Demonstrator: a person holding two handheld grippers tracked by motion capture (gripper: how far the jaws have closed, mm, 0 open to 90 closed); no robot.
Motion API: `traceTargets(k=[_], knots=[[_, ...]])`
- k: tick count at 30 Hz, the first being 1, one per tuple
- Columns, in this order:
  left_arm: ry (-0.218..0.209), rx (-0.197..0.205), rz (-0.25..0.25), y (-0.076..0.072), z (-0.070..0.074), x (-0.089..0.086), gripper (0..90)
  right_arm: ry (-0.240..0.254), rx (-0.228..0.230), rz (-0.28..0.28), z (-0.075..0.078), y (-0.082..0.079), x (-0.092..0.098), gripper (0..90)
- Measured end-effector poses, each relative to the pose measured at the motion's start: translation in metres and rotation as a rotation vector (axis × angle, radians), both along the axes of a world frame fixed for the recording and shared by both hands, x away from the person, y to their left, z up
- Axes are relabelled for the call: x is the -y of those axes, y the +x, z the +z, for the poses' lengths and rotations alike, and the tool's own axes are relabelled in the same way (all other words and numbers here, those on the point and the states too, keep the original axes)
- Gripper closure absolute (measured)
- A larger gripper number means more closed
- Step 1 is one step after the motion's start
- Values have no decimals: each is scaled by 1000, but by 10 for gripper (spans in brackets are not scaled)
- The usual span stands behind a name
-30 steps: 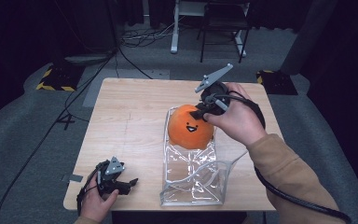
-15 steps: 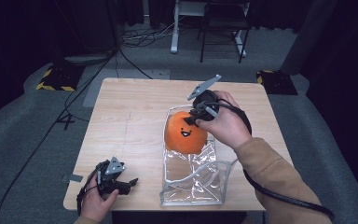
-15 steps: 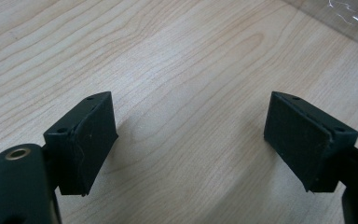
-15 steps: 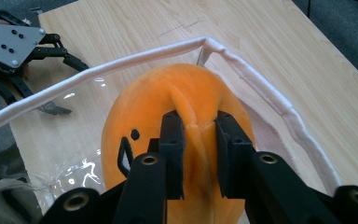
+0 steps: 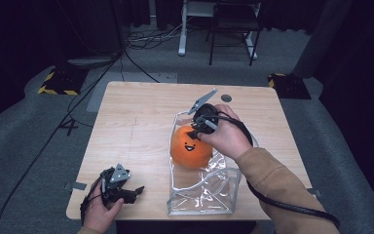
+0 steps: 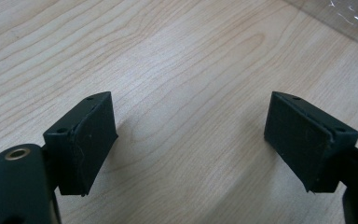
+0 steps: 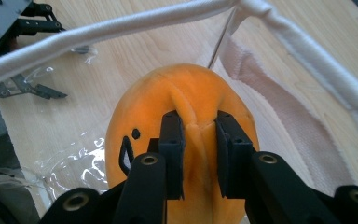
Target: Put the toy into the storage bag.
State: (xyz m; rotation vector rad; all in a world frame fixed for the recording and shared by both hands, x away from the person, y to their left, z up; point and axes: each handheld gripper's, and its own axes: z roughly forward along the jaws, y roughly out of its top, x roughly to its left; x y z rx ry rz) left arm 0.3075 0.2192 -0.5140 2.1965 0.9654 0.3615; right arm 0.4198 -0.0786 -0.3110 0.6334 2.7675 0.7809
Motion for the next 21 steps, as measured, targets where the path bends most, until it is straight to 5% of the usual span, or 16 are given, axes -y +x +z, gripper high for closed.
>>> traceTargets(k=[21], knots=[[1, -2, 3, 1, 0, 1, 158, -115, -49, 56, -36, 5, -18, 719]])
